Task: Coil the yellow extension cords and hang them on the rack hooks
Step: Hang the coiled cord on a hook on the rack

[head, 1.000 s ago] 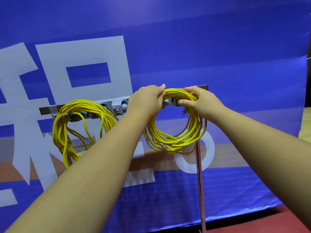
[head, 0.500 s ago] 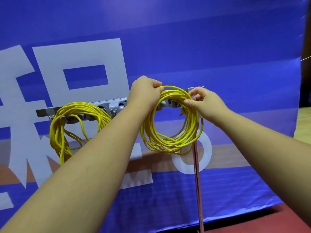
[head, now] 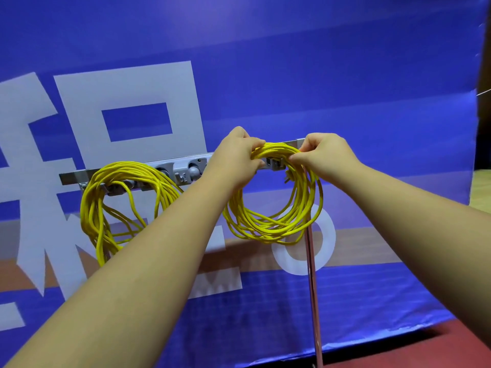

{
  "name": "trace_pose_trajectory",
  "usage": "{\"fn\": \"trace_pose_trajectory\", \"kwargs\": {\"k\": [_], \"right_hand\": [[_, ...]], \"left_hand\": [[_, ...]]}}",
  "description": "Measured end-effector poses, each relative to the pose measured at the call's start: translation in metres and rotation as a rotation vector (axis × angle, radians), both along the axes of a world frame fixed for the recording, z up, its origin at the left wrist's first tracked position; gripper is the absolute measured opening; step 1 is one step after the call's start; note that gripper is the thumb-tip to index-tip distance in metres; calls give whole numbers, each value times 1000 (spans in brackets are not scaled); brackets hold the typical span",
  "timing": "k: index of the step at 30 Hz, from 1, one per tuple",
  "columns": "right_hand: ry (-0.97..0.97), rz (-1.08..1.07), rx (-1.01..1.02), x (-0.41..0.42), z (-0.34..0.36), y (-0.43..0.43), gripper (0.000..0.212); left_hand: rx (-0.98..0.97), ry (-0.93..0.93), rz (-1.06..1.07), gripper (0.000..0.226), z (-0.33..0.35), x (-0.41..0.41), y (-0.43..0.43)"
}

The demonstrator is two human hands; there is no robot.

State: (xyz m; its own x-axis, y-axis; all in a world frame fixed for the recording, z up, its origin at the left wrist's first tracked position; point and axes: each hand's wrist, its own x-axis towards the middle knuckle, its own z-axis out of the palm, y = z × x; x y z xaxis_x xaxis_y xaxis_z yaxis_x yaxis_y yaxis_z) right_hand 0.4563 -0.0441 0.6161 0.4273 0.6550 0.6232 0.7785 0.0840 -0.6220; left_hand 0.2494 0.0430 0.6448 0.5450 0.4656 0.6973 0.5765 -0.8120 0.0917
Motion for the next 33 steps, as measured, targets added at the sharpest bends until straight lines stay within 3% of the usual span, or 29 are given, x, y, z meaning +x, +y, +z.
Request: {"fn": "trace_pose_trajectory", "kwargs": {"k": [3, 10, 18, 25, 33], "right_hand": [[-42, 12, -1, -3, 4, 0, 29], [-148, 89, 95, -14, 7, 4, 27], [-207, 117, 114, -21, 7, 7, 15], [-215, 7, 164, -23, 7, 7, 11], [-287, 6, 240, -19, -1, 3, 14]], "left_hand": [[-29, -142, 20, 19, 2, -2, 4], [-122, -269, -29, 27, 5, 3, 8], [-100, -214, -39, 27, 11, 8, 10], [-79, -179, -28, 27, 8, 8, 17], [-217, -189, 8, 15, 17, 10, 13]]}}
